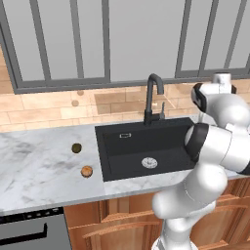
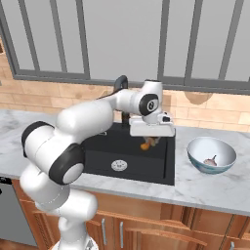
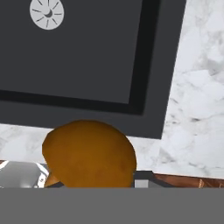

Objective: There is a mixed pile of frozen fruits and vegetables on the counter. Locate all the frozen vegetables and place the items in a bowl on the counter. Take all the frozen fruits and defrost them in a running sink.

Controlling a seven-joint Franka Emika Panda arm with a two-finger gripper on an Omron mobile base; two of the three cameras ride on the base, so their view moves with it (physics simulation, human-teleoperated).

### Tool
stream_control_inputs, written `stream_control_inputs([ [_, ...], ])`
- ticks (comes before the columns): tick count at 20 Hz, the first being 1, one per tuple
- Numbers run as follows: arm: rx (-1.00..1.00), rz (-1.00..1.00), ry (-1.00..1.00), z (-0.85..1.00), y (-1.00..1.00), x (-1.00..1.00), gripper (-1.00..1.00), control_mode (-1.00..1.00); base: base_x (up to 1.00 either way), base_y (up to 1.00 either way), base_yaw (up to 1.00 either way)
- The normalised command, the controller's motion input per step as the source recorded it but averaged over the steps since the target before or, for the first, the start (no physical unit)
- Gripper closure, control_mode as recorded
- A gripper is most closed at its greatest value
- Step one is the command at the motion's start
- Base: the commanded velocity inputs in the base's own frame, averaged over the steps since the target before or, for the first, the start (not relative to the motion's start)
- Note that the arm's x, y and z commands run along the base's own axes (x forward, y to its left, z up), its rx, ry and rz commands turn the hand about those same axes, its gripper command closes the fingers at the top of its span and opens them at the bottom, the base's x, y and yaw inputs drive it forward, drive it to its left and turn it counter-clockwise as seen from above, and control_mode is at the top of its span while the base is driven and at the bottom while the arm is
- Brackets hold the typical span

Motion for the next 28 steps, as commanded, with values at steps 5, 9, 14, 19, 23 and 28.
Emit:
stream_control_inputs([
  [5,0.00,0.00,0.00,0.06,-0.33,0.00,1.00,-1.00,0.00,0.00,0.00],
  [9,0.00,0.00,0.00,0.06,-0.36,0.00,1.00,-1.00,0.00,0.00,0.00],
  [14,0.00,0.00,0.00,0.13,-0.35,0.00,1.00,-1.00,0.00,0.00,0.00],
  [19,0.00,0.00,0.00,0.16,-0.36,0.00,1.00,-1.00,0.00,0.00,0.00],
  [23,0.00,0.00,0.00,0.16,-0.38,0.00,1.00,-1.00,0.00,0.00,0.00],
  [28,0.00,0.00,0.00,0.13,-0.39,0.00,1.00,-1.00,0.00,0.00,0.00],
])
